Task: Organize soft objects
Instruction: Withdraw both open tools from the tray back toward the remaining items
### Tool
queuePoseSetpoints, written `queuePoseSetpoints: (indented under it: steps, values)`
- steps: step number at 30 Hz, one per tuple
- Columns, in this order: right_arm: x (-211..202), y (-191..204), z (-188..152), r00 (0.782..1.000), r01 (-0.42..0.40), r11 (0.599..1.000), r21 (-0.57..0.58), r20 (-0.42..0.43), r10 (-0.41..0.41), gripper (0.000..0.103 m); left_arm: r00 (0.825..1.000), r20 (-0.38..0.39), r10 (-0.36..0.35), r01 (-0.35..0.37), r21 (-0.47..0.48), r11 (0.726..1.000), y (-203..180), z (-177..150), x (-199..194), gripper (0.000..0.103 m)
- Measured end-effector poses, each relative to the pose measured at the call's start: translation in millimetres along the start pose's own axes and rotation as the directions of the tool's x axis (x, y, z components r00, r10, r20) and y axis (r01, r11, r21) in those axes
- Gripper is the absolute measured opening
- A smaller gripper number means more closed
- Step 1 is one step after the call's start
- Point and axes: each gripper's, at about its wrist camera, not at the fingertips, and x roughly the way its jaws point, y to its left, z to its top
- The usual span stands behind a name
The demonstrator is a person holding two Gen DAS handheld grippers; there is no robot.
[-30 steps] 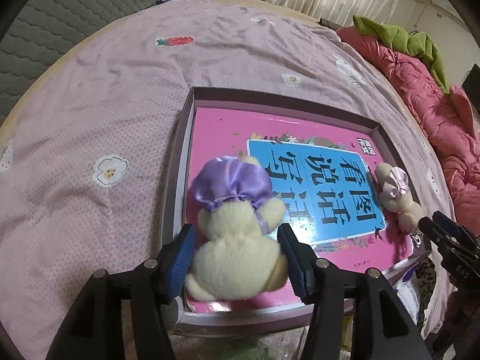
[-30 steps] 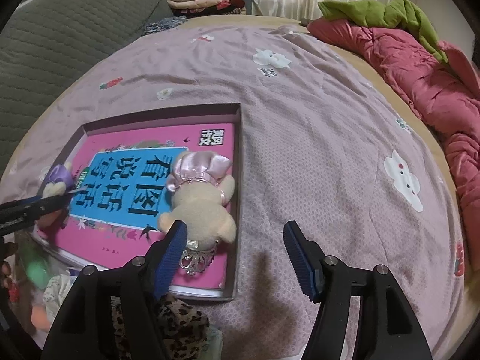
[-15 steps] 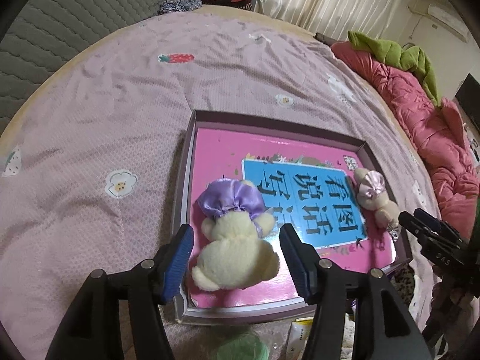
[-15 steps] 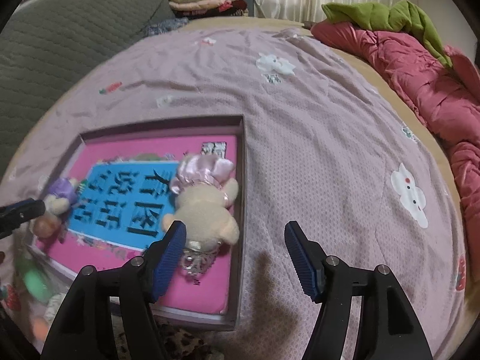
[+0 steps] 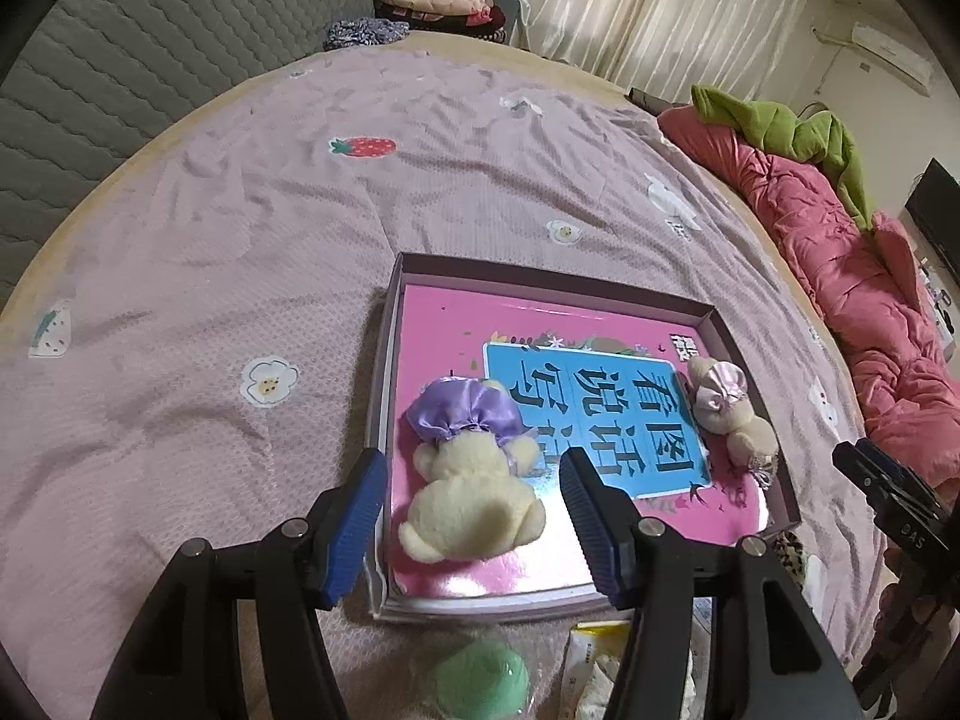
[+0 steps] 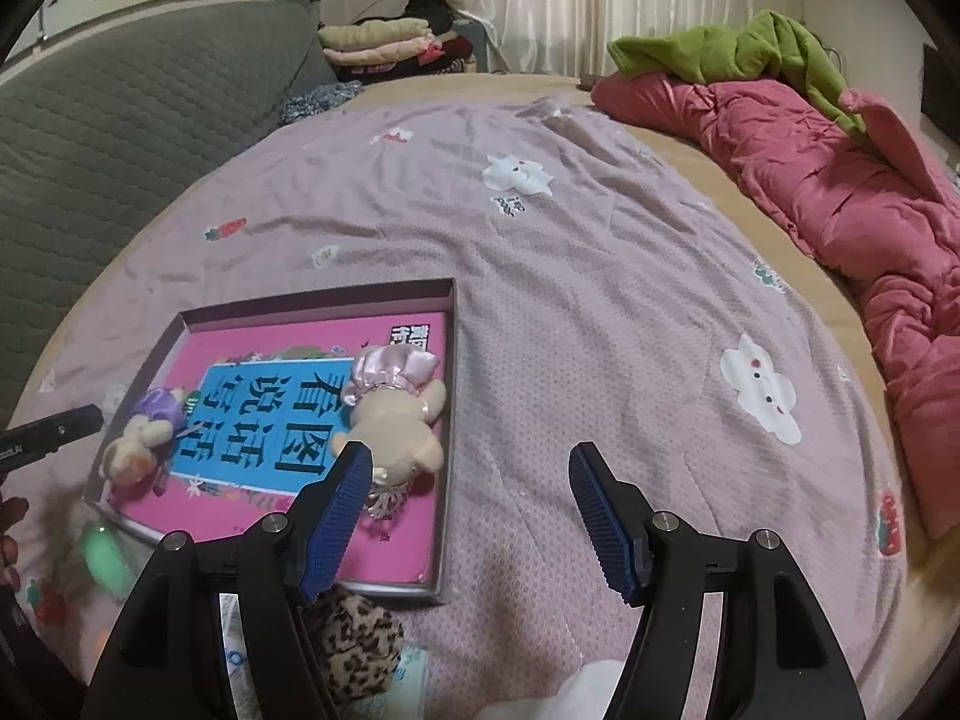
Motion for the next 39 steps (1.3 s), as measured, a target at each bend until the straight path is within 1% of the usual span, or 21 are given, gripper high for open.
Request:
queuePoseSetpoints:
  steps: [14,39]
  values:
    - [-41.3,16.1,-10.9,0.998,-0.031,1.000,-0.003,0.051,0.031,0.070,0.999,0.039,-0.009,0.009,0.013,1.000,-2.2,-14.1,-37.6,0.060]
    - [-99.5,31.0,-36.8,0.994,-0.034,0.999,-0.040,0.099,0.038,0.071,0.996,0.088,-0.025,0.020,0.059,0.998,-15.3,-42.2,-93.0,0.060]
